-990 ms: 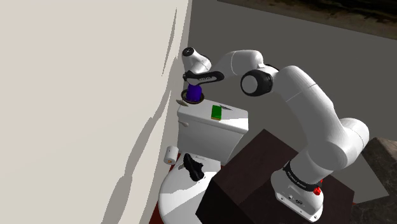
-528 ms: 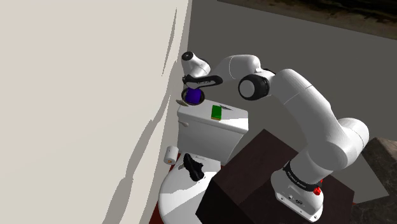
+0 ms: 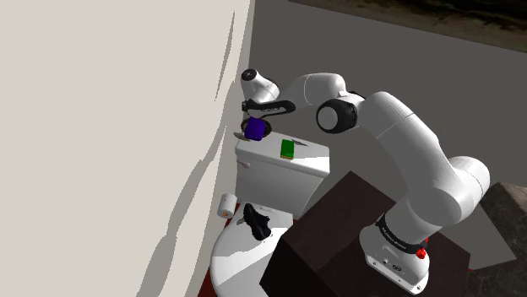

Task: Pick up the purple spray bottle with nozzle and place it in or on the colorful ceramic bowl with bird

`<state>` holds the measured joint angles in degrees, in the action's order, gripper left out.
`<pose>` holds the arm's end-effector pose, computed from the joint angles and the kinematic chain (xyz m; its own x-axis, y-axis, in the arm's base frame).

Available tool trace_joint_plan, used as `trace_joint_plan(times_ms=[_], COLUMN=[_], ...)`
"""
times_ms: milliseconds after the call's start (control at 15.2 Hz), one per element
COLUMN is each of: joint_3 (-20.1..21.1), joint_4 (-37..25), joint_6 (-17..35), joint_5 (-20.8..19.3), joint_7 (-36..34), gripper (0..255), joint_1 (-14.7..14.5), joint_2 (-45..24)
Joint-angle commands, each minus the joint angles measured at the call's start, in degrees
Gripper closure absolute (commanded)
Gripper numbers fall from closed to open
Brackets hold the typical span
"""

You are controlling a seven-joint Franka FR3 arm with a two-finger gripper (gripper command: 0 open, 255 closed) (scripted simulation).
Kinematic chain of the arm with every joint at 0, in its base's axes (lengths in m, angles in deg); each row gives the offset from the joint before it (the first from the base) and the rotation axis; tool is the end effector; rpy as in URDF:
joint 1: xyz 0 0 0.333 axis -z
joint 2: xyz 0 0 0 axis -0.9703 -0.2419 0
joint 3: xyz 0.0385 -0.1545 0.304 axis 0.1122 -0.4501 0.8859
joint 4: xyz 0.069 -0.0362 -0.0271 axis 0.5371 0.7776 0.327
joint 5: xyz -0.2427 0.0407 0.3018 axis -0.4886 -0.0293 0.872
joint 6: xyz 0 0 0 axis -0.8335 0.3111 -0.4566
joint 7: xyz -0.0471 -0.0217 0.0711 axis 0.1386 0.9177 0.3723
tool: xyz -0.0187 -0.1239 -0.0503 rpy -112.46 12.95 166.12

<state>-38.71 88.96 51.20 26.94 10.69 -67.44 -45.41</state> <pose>0.8325 -0.1140 0.1331 0.6254 -0.6119 0.4841 -0.7538 -0.6341 0.1723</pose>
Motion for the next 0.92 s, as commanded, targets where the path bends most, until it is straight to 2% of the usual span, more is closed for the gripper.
trace_joint_plan(times_ms=[0, 66, 330, 858], joint_3=[0.00, -0.02, 0.37, 0.37], joint_4=[0.01, 0.14, 11.64, 11.63], joint_6=[0.00, 0.07, 0.27, 0.27], joint_5=[0.00, -0.03, -0.93, -0.93], joint_7=[0.00, -0.03, -3.10, -3.10], gripper=[0, 0, 0, 0], joint_1=[0.00, 0.04, -0.74, -0.74], joint_2=[0.00, 0.07, 9.92, 9.91])
